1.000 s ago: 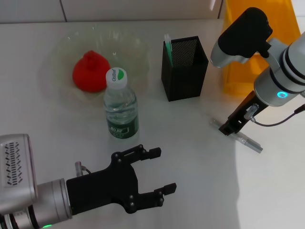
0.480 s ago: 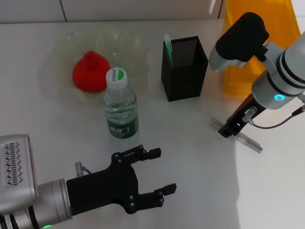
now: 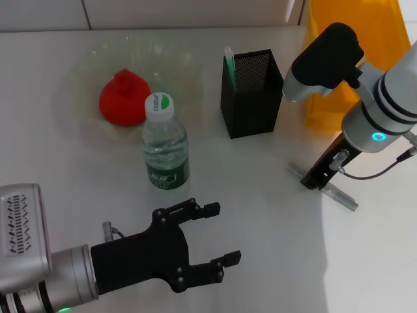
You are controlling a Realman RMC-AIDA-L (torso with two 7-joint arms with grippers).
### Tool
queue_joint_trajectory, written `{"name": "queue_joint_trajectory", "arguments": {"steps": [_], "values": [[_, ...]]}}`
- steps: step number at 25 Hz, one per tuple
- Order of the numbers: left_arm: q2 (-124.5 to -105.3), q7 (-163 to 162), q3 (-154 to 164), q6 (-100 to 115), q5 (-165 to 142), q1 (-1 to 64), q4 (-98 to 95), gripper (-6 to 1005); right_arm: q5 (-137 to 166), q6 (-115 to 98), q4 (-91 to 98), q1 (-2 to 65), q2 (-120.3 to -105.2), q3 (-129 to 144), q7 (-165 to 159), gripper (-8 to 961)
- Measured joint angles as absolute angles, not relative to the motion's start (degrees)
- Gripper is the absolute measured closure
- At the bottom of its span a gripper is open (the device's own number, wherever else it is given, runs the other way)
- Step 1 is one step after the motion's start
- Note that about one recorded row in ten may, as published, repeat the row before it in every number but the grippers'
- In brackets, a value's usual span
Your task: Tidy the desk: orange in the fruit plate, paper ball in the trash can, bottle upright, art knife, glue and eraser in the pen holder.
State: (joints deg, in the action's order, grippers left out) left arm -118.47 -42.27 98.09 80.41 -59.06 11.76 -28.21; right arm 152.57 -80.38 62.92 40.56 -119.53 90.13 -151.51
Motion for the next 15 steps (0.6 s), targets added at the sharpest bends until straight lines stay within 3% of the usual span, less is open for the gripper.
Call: {"name": "queue_joint_trajectory", "arguments": {"steps": [5,10,15], "values": [[-118.47,-42.3,98.1,80.4,-59.1,11.7,-27.9,208,152.1,-80.2,62.3,40.9,-119.60,90.5,-151.2,758],[-118.48,-42.2,97.9,80.4,-59.1,11.8,-27.6,209,152.0,-81.0,64.5,40.1,-119.63,90.6,-151.2,824],[-118.48,-42.2,97.8,80.7,-59.1,11.8,-27.6,212,150.7,-83.2,75.5,37.1,-119.50,89.4,-151.2,825]]}}
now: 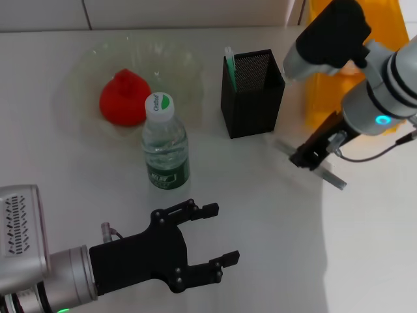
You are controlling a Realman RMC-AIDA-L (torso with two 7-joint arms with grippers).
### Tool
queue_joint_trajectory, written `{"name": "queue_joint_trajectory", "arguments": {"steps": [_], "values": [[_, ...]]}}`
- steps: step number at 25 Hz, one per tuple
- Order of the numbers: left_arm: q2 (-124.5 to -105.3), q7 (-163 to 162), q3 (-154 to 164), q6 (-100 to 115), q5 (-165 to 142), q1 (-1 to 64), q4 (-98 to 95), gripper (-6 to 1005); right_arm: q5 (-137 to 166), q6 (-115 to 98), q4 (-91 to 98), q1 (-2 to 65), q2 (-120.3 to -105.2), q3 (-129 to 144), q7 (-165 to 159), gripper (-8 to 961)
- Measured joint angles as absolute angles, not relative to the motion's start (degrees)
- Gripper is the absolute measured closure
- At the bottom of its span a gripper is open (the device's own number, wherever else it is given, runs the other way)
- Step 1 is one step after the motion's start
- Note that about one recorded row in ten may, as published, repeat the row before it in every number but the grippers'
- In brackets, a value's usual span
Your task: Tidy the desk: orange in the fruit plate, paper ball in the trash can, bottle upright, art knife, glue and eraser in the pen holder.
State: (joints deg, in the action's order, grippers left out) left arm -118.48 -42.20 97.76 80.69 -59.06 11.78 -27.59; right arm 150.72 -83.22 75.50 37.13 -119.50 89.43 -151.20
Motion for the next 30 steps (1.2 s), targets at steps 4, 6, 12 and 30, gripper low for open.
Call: {"name": "queue_joint_trajectory", "arguments": {"steps": [4,6,12,30], "values": [[-118.48,-42.2,97.7,80.8,-59.1,11.8,-27.6,213,143.2,-83.3,88.8,32.5,-119.33,84.0,-148.7,825],[-118.51,-42.2,97.7,80.7,-59.1,11.8,-27.6,213,138.1,-80.6,93.6,29.7,-119.36,80.8,-145.5,825],[-118.56,-42.2,97.7,80.6,-59.1,11.8,-27.6,213,125.1,-64.0,94.0,23.8,-119.36,77.8,-132.7,826],[-118.48,-42.2,97.6,80.7,-59.1,11.8,-27.6,213,121.6,-52.6,71.7,31.6,-119.44,78.9,-123.5,795]]}}
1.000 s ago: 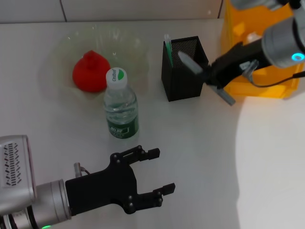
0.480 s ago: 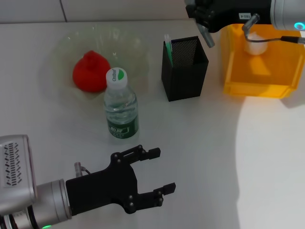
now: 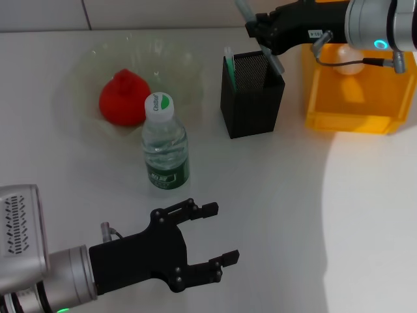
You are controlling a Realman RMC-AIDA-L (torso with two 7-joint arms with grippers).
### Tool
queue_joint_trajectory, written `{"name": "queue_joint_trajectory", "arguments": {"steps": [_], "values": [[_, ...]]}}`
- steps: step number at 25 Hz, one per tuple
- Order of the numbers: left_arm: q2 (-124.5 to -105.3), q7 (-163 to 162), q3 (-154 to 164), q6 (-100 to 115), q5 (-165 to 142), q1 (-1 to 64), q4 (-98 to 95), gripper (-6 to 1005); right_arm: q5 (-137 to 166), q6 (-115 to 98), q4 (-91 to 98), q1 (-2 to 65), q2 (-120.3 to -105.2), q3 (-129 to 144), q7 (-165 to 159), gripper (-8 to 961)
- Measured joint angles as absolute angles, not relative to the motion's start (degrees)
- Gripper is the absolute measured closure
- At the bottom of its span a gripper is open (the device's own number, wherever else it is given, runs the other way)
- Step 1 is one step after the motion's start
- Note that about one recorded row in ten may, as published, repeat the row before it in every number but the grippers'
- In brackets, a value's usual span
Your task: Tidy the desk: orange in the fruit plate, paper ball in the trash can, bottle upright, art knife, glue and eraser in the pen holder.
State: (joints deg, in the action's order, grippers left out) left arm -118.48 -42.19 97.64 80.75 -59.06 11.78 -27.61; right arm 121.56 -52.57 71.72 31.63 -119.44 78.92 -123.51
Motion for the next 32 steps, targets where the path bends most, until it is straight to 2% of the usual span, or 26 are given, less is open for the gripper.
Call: {"name": "queue_joint_trajectory", "arguments": {"steps": [30,32], "values": [[-118.48,-42.2,97.7,80.7,-59.1,11.1,-27.6,213,113.5,-45.9,64.8,31.9,-119.50,84.8,-115.4,702],[-118.41,-42.2,97.6,80.8,-59.1,11.1,-27.6,213,113.5,-46.4,65.8,31.0,-119.42,84.8,-114.6,658]]}}
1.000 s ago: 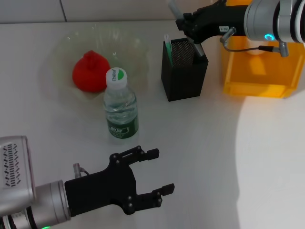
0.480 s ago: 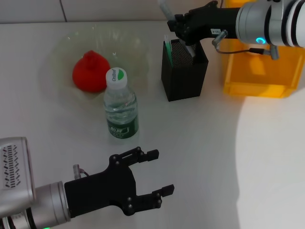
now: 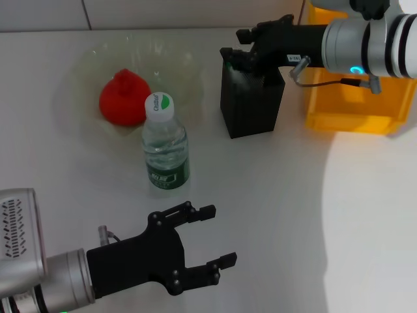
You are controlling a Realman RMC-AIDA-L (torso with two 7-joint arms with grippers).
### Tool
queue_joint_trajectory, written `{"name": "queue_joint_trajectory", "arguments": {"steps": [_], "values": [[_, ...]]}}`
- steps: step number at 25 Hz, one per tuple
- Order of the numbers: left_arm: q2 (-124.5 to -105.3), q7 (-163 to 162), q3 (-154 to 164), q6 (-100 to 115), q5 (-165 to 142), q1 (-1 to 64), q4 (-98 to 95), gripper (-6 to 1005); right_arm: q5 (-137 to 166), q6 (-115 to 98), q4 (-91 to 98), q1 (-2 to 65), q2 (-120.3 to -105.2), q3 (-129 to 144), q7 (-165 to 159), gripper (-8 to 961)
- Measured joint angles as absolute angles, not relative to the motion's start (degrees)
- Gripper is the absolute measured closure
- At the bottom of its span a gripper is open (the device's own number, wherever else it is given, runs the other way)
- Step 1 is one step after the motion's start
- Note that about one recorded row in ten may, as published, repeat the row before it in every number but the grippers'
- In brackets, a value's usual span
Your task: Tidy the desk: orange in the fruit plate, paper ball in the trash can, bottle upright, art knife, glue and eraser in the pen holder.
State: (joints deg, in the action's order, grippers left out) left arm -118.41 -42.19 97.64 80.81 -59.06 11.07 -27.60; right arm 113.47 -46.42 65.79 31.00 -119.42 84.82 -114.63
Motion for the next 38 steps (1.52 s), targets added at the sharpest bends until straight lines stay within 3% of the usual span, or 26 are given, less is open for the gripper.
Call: {"name": "queue_joint_trajectory", "arguments": {"steps": [9,14,20,25,30,38], "values": [[-118.38,-42.2,97.6,80.9,-59.1,11.1,-27.6,213,109.8,-46.5,76.4,21.1,-119.51,84.4,-111.0,459],[-118.39,-42.2,97.6,81.0,-59.1,11.1,-27.7,213,91.5,-48.3,76.6,14.2,-119.36,83.0,-93.8,270],[-118.38,-42.2,97.4,81.2,-58.8,11.1,-27.7,213,83.2,-70.0,65.5,10.8,-119.28,72.6,-76.5,126],[-118.39,-42.2,97.1,81.2,-58.8,11.0,-27.6,213,86.6,-91.7,45.7,13.1,-118.07,61.2,-58.3,126],[-118.39,-42.2,97.1,81.1,-58.8,10.9,-27.5,213,91.6,-97.7,35.4,13.6,-116.83,56.9,-51.3,126],[-118.48,-42.2,97.1,80.9,-58.8,10.9,-27.5,213,97.4,-98.1,34.4,13.1,-118.44,56.9,-51.0,126]]}}
